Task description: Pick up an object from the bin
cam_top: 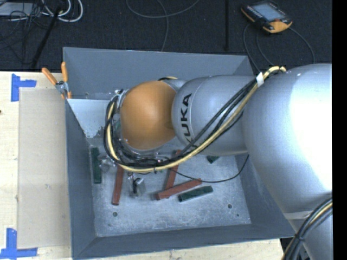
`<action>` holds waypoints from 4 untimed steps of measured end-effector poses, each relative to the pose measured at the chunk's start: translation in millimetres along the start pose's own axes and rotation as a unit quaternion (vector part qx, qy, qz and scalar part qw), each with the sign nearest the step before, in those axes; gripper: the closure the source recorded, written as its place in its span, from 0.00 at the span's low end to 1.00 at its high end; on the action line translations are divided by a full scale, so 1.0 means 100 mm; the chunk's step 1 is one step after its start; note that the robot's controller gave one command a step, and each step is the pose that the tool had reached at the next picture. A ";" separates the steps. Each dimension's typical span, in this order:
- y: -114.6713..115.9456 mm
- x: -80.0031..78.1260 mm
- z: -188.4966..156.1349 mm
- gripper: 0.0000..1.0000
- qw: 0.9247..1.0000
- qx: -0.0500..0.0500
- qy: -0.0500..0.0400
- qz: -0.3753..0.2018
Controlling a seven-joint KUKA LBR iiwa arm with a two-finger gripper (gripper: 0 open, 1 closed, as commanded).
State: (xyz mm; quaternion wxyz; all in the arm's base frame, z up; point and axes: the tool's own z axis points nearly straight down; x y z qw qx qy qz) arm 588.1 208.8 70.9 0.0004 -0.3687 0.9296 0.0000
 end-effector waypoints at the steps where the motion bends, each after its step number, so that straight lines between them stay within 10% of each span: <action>1: 0.10 0.05 -0.01 1.00 0.988 0.000 0.001 0.156; 4: 0.09 0.05 -0.04 1.00 0.988 -0.001 0.000 0.157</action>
Offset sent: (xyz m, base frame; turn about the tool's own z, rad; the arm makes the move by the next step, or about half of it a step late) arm 0.0000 0.0000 0.0000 0.0000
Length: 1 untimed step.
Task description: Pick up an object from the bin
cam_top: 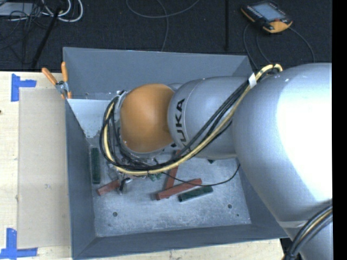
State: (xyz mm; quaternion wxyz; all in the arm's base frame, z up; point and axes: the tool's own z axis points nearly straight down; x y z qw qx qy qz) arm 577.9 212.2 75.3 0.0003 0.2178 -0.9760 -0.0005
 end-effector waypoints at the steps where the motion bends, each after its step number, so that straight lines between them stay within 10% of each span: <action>1: 0.00 0.01 -0.05 1.00 1.000 0.000 0.002 0.000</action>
Offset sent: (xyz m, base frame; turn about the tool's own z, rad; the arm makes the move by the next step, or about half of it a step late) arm 0.0001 -0.0001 0.0207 0.0000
